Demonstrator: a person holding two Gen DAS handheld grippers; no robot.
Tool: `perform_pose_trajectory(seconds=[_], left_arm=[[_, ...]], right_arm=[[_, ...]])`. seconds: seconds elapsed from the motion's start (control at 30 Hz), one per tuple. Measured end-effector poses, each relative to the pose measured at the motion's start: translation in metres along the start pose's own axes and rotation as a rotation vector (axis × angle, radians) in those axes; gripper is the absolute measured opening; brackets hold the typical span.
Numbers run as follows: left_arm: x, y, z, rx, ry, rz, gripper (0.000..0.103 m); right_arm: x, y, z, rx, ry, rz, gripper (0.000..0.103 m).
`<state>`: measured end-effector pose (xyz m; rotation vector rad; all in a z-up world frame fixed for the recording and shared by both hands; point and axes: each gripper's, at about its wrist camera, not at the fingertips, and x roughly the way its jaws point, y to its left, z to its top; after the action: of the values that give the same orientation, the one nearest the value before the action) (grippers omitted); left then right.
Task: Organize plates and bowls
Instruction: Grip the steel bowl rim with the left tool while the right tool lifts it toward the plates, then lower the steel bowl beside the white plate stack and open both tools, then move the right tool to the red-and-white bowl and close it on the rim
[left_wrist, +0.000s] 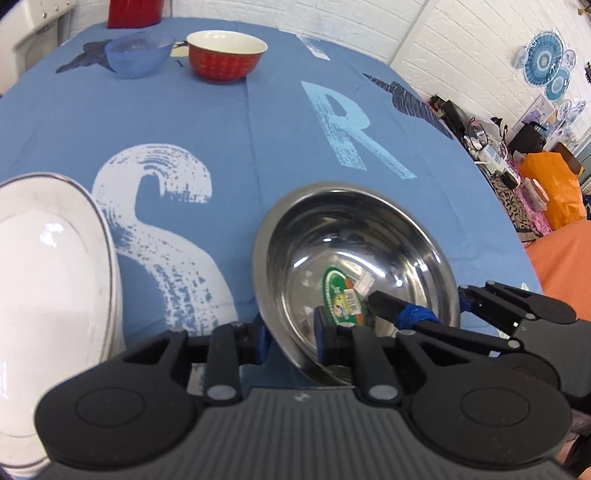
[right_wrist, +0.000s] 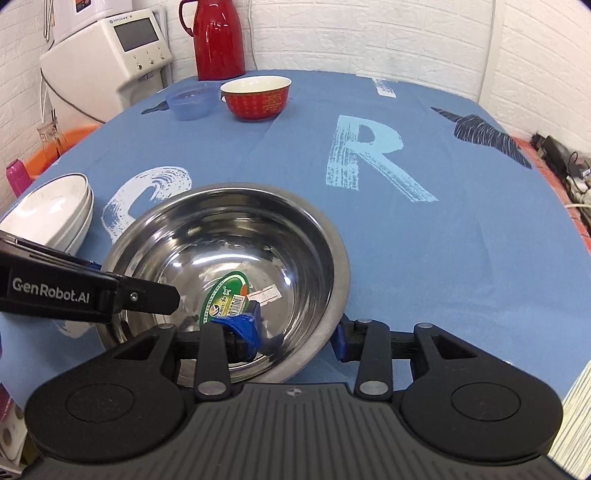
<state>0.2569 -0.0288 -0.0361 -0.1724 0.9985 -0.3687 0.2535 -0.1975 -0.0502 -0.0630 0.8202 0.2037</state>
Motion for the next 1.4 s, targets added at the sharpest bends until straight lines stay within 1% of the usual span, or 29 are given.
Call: perform_pose_trajectory(seconds=[0.03, 0.07, 0.13, 0.27, 0.33, 0.43, 0.53, 0.7, 0.83, 0.97, 1.07, 1.17, 1.3, 1.4], left_arm=[[-0.003, 0.001, 0.001, 0.003, -0.013, 0.011, 0.046], [-0.008, 0.003, 0.003, -0.002, -0.032, 0.021, 0.053], [-0.019, 0.008, 0.008, -0.014, -0.055, 0.004, 0.053], [-0.045, 0.019, 0.021, -0.029, -0.121, 0.007, 0.055], [-0.053, 0.024, 0.027, -0.037, -0.145, 0.021, 0.056], [-0.059, 0.030, 0.034, -0.040, -0.168, 0.053, 0.058], [-0.061, 0.032, 0.036, -0.045, -0.175, 0.060, 0.059], [-0.060, 0.033, 0.039, -0.041, -0.171, 0.047, 0.060], [-0.058, 0.038, 0.048, -0.036, -0.169, 0.053, 0.062], [-0.053, 0.044, 0.064, -0.035, -0.152, 0.074, 0.064], [-0.049, 0.054, 0.083, -0.046, -0.141, 0.065, 0.065], [-0.046, 0.069, 0.108, -0.073, -0.143, 0.064, 0.067], [-0.038, 0.096, 0.138, -0.149, -0.123, 0.074, 0.067], [-0.031, 0.112, 0.149, -0.173, -0.115, 0.085, 0.067]], right_arm=[[-0.001, -0.003, 0.002, 0.016, 0.010, 0.002, 0.023], [-0.004, -0.006, 0.004, 0.036, 0.016, 0.006, 0.024], [-0.013, -0.015, 0.009, 0.078, -0.001, 0.017, 0.024], [-0.029, -0.031, 0.022, 0.129, -0.051, -0.010, 0.025], [-0.034, -0.035, 0.026, 0.148, -0.066, -0.011, 0.026], [-0.034, -0.038, 0.029, 0.198, -0.065, 0.027, 0.027], [-0.030, -0.037, 0.032, 0.252, -0.036, 0.053, 0.027], [-0.028, -0.030, 0.041, 0.275, -0.012, 0.065, 0.028], [-0.028, -0.028, 0.052, 0.264, -0.018, 0.072, 0.029], [-0.017, -0.035, 0.067, 0.289, -0.003, 0.075, 0.029], [-0.005, -0.043, 0.083, 0.320, 0.009, 0.091, 0.029], [0.011, -0.046, 0.107, 0.315, 0.010, 0.082, 0.030], [0.043, -0.038, 0.148, 0.273, 0.014, 0.077, 0.030], [0.076, -0.026, 0.186, 0.230, 0.016, 0.067, 0.030]])
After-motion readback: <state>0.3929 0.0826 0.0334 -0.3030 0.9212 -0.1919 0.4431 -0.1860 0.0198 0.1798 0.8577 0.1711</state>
